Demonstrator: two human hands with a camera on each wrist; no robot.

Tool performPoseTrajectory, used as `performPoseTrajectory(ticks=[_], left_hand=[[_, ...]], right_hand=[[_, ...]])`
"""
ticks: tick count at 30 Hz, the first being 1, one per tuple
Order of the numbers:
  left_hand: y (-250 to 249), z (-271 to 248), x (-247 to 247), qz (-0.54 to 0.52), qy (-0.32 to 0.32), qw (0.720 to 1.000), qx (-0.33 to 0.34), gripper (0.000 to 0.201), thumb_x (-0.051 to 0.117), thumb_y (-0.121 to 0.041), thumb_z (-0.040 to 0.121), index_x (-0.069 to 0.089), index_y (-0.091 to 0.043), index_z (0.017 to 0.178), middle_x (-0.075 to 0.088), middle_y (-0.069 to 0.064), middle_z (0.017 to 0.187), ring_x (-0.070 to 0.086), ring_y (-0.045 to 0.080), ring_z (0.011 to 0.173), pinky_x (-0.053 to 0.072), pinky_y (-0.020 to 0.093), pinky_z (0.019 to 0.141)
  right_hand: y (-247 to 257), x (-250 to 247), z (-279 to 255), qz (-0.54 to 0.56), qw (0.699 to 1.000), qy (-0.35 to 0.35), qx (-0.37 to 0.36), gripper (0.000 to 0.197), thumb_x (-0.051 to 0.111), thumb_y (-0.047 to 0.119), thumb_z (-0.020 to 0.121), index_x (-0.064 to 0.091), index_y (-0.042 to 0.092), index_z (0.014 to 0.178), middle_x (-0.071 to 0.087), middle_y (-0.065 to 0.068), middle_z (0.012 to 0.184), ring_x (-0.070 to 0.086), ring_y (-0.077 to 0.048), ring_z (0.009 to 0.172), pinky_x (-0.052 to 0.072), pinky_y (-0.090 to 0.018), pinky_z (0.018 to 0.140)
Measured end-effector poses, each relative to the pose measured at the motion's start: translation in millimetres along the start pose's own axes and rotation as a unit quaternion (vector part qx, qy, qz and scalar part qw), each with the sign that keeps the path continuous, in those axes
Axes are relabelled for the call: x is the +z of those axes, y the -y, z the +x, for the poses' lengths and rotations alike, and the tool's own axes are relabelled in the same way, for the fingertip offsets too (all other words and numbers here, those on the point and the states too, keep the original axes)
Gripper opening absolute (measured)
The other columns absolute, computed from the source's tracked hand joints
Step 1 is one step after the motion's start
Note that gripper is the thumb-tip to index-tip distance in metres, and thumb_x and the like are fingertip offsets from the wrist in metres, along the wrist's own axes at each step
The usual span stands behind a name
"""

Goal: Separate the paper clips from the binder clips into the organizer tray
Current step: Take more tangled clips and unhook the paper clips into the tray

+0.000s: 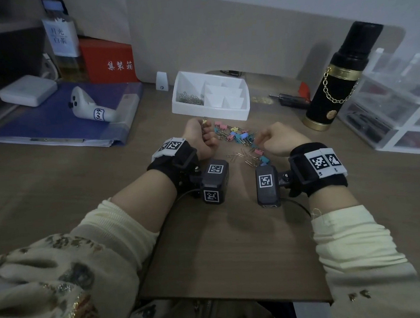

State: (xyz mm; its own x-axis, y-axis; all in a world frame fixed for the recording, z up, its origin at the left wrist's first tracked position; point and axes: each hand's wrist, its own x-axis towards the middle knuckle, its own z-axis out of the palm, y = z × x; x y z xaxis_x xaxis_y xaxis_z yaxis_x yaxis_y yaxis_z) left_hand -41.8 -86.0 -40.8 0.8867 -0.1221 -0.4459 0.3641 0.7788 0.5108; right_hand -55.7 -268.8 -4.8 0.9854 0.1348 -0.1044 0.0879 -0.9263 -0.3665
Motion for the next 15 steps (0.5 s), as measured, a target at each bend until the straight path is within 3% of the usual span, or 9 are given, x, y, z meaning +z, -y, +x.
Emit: performPoseTrajectory(ticks=[5, 10, 13, 15], left_hand=[[-0.7, 1.0, -0.6, -0.001, 0.001, 1.000, -0.001, 0.036, 0.031, -0.017, 0.094, 0.038, -0.016, 0.059, 0.028, -0.006, 0.037, 0.019, 0.007, 0.024, 0.011, 0.012, 0.031], [-0.3, 0.8, -0.2, -0.001, 0.000, 1.000, 0.005, 0.034, 0.031, -0.016, 0.094, 0.039, -0.015, 0.061, 0.028, -0.006, 0.038, 0.019, 0.007, 0.024, 0.012, 0.011, 0.030], [-0.2, 0.9, 0.1, 0.001, 0.000, 1.000, 0.005, 0.034, 0.031, -0.016, 0.094, 0.038, -0.015, 0.061, 0.028, -0.006, 0.038, 0.019, 0.007, 0.024, 0.012, 0.012, 0.030], [-0.4, 1.2, 0.0, 0.003, -0.001, 1.000, 0.006, 0.034, 0.031, -0.015, 0.094, 0.038, -0.016, 0.060, 0.028, -0.006, 0.038, 0.019, 0.007, 0.024, 0.012, 0.011, 0.029]], right_hand=[[-6.2, 0.7, 4.3, -0.022, 0.999, -0.012, 0.035, 0.021, 0.056, 0.007, 0.085, 0.071, 0.014, 0.096, 0.066, -0.008, 0.105, 0.057, -0.023, 0.093, 0.047, -0.032, 0.079], [-5.7, -1.2, 1.8, -0.074, 0.994, -0.033, 0.075, 0.010, 0.056, 0.012, 0.086, 0.064, 0.006, 0.085, 0.058, -0.011, 0.085, 0.056, -0.029, 0.081, 0.046, -0.032, 0.071], [-3.9, -1.8, 4.0, -0.060, 0.996, -0.053, 0.041, 0.021, 0.055, 0.008, 0.086, 0.069, 0.009, 0.102, 0.065, -0.011, 0.101, 0.057, -0.026, 0.089, 0.048, -0.032, 0.079], [-0.9, 0.1, 4.4, -0.029, 0.999, -0.032, 0.011, 0.031, 0.053, 0.001, 0.085, 0.071, 0.016, 0.105, 0.065, -0.008, 0.113, 0.058, -0.023, 0.098, 0.047, -0.031, 0.085]])
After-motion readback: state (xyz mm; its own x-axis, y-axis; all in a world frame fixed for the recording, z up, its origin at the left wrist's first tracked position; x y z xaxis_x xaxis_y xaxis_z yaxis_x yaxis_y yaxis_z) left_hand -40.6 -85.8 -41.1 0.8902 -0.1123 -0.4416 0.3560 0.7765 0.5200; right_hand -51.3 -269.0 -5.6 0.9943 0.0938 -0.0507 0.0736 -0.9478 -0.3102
